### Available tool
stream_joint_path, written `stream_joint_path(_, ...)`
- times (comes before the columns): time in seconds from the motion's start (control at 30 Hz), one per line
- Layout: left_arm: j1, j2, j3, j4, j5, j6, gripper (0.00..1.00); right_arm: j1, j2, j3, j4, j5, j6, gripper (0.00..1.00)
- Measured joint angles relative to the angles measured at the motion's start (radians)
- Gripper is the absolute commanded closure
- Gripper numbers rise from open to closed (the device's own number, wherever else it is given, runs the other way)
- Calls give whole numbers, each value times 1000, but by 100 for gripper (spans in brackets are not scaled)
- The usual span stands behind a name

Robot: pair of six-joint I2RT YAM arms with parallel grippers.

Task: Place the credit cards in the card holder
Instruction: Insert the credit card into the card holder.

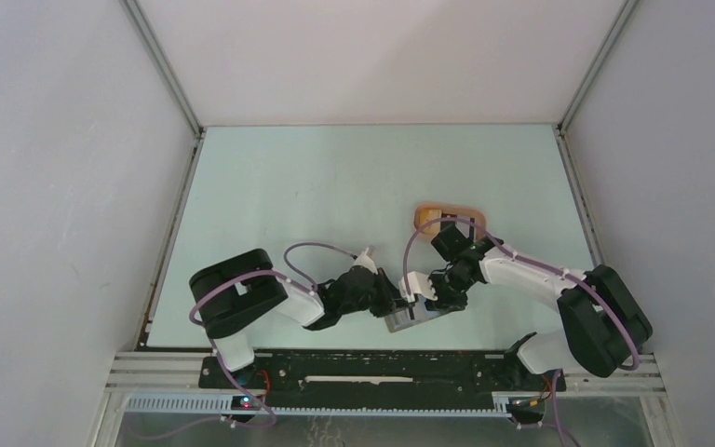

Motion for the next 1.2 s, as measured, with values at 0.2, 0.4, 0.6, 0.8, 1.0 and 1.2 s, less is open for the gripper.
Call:
stream_joint_path(0.2,-3,0,-19,34,-11,-5,100,2,11,8,-3,0,3,62)
stream_joint_path(0.4,-4,0,-34,59,-17,-11,100,6,15,10,-4,1,3,62)
stream_joint_path(0.6,-4,13,-45,97,-20,-20,100,7,21,16,-7,2,3,63)
stream_joint_path(0.8,-4,25,-45,116,-21,-20,100,8,23,17,-7,2,4,63)
stream_joint_path(1.0,-5,27,-45,119,-27,-21,100,8,24,18,-8,2,6,63)
stream_joint_path(1.2,-18,31,-45,125,-50,-27,100,8,26,19,-9,3,7,63)
